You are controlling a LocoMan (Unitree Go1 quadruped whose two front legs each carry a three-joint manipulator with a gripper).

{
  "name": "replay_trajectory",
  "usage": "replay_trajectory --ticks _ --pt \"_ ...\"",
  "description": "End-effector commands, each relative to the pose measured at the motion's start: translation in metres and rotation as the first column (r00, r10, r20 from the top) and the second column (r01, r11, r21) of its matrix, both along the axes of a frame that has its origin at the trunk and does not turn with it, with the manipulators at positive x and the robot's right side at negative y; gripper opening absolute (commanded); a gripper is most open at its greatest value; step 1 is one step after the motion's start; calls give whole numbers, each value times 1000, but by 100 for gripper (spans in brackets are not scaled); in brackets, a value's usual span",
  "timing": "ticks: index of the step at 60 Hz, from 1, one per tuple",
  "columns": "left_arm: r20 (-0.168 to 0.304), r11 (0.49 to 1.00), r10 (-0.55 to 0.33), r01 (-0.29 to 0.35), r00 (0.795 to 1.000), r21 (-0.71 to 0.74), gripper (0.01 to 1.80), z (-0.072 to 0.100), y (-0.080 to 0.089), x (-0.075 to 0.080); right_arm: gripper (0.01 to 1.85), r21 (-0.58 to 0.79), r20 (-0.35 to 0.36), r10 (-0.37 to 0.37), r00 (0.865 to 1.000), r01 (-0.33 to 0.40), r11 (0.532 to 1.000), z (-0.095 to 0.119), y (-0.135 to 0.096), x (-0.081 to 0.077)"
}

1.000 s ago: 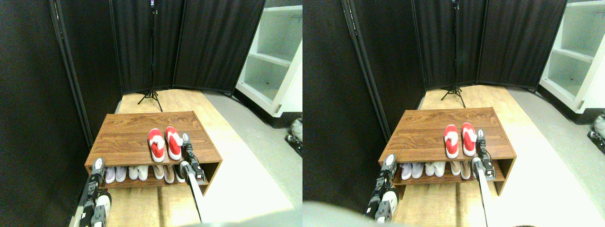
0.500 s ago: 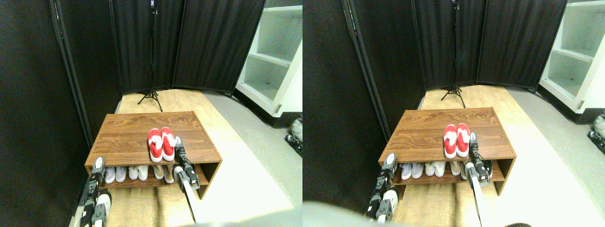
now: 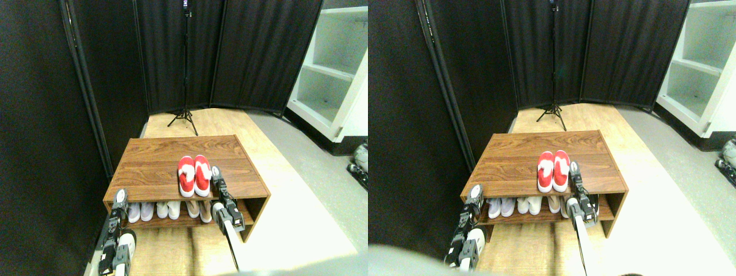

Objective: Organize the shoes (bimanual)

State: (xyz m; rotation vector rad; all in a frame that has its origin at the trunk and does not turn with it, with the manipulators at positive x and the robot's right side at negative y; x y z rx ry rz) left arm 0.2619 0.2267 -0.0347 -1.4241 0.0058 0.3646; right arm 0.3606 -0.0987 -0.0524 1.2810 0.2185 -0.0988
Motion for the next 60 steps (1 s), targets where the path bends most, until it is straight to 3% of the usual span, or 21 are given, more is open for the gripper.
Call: replay_trajectory --ticks 1,6,8,17,26,27,33,36,48,60 --pt "44 1000 0 0 999 -7 1 5 -2 7 1 -15 97 1 995 0 1000 21 -12 0" --pt "46 1000 -16 15 999 15 1 5 -2 9 1 -32 108 -12 994 15 999 37 -20 -4" --pt "45 999 -29 28 999 29 1 4 -2 11 1 -59 158 6 987 3 998 45 -24 -6" --pt "35 1000 -24 23 999 13 1 5 -6 15 1 -58 228 32 973 -19 998 68 -34 -19" --pt "31 1000 -25 25 999 13 1 6 -9 17 1 -40 277 39 960 -29 999 79 -40 -35" --pt "34 999 -36 36 999 13 1 6 -9 17 1 -55 296 44 954 -29 998 81 -42 -40" --pt "32 999 -32 32 999 10 1 7 -11 16 1 -44 300 44 953 -32 999 85 -46 -52" --pt "34 999 -35 35 999 11 1 8 -11 16 1 -67 321 53 946 -34 997 86 -48 -60" --pt "44 999 -44 44 998 3 1 15 -14 11 1 -72 322 86 943 -66 995 84 -52 -89" --pt "76 995 -98 97 992 26 1 23 -19 4 1 -37 294 94 951 -87 996 74 -50 -109"
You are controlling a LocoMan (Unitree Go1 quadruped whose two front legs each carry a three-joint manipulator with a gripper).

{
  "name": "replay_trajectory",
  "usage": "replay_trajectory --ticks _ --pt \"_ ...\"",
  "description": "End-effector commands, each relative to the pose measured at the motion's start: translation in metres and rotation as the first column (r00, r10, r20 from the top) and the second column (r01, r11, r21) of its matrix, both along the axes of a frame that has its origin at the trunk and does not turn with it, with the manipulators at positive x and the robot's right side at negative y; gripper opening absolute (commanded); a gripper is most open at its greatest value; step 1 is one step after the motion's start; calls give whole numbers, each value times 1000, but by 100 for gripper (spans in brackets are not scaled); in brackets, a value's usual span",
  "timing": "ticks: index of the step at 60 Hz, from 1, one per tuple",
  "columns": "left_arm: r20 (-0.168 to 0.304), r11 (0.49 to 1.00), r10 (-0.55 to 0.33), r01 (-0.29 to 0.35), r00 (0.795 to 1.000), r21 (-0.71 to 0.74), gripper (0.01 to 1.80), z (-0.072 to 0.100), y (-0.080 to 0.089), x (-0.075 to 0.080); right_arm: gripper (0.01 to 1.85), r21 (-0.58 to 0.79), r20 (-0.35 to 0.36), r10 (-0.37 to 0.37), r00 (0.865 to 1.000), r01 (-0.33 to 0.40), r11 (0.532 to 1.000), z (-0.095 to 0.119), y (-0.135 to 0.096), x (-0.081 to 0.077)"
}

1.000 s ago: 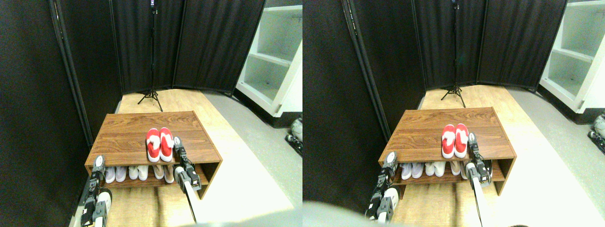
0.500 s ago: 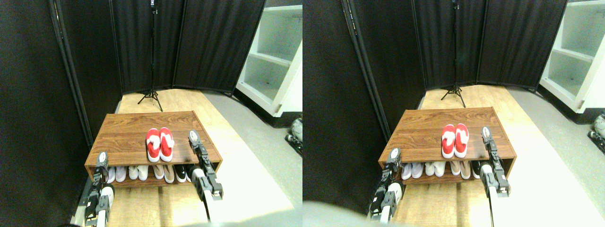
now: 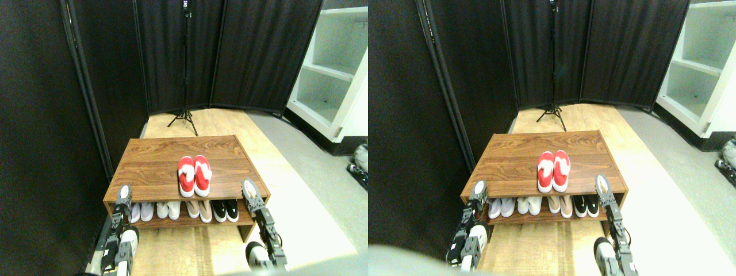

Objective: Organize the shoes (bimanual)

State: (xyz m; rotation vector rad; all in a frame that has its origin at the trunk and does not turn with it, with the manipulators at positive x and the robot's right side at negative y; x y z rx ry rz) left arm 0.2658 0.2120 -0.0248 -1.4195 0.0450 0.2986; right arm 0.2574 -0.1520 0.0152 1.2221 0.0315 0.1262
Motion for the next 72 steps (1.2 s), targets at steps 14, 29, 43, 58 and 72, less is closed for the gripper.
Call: replay_trajectory --ticks 14,29,43,58,72 --pt "88 999 -11 16 996 -49 54 15 -4 -9 1 38 36 52 998 -54 998 -2 9 -12" --pt "144 997 39 -48 989 63 89 20 -4 -16 1 54 22 55 998 -56 997 -1 11 -11" --pt "175 999 21 -25 984 20 75 27 -3 -18 1 67 14 52 999 -53 996 -1 14 -10" --pt "196 1000 10 -11 980 3 68 28 -3 -19 1 71 6 42 999 -42 997 -1 14 -8" --pt "211 999 30 -34 977 14 68 31 -8 -25 1 69 10 33 999 -33 997 -2 14 -6"
